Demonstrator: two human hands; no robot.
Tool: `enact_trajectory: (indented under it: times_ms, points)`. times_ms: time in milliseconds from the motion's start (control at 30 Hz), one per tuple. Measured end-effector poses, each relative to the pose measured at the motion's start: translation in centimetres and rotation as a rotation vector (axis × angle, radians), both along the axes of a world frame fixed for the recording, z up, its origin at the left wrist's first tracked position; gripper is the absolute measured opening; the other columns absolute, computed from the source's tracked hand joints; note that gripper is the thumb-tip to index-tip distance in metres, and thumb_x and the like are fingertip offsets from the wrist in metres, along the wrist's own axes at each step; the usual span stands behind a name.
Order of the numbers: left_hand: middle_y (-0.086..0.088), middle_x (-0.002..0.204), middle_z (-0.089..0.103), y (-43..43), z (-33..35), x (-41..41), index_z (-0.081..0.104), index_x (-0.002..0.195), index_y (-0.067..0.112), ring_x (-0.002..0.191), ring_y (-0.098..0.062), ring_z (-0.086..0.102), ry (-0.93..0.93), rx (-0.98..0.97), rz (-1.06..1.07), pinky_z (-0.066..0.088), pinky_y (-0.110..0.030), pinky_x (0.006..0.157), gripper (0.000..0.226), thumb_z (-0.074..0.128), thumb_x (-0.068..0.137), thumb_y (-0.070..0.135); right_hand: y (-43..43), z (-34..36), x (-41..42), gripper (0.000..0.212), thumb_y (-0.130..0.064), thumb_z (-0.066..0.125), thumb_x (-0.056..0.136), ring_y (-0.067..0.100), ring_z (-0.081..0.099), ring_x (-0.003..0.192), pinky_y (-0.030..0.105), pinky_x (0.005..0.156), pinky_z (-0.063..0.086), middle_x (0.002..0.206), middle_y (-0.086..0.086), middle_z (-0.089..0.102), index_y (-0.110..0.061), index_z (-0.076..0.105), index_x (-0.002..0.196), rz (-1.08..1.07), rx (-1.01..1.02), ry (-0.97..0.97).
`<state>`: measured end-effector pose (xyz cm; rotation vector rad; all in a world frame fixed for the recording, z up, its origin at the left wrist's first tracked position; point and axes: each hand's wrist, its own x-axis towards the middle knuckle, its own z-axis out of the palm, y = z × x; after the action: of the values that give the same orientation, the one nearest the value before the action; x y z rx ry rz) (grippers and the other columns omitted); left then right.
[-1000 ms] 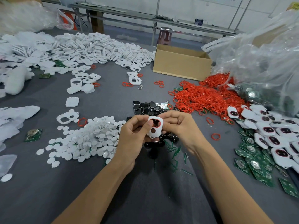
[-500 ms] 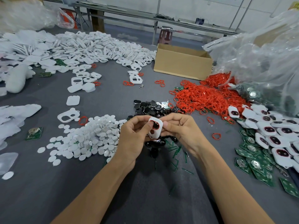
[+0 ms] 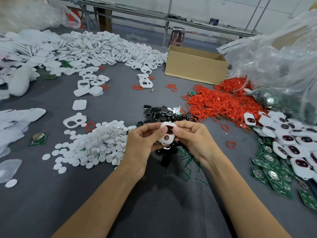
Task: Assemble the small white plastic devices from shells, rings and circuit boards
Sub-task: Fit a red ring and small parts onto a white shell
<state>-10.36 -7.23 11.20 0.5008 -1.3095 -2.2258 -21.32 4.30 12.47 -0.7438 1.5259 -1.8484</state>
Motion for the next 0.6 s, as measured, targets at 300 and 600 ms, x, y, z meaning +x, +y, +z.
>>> enact_trajectory:
  times_ms: [300, 600]
  points:
    - [-0.003, 0.083, 0.075, 0.5, -0.5, -0.1, 0.071, 0.094, 0.015, 0.082, -0.019, 0.073, -0.133, -0.219, 0.073, 0.060, -0.030, 0.069, 0.007, 0.068, 0.089, 0.011, 0.0, 0.0, 0.3, 0.018, -0.020, 0.071, 0.075, 0.008, 0.060, 0.063, 0.017, 0.056, 0.043, 0.074, 0.006, 0.070, -0.008, 0.070, 0.088, -0.019, 0.093, 0.113]
    - [-0.007, 0.085, 0.071, 0.6, -0.4, -0.2, 0.070, 0.096, 0.015, 0.074, -0.011, 0.069, -0.206, -0.296, 0.139, 0.058, -0.026, 0.064, 0.008, 0.062, 0.094, 0.014, -1.0, 0.1, 1.5, 0.009, -0.006, 0.072, 0.080, 0.008, 0.061, 0.060, 0.015, 0.055, 0.046, 0.070, 0.004, 0.071, -0.009, 0.072, 0.088, -0.077, 0.159, 0.159]
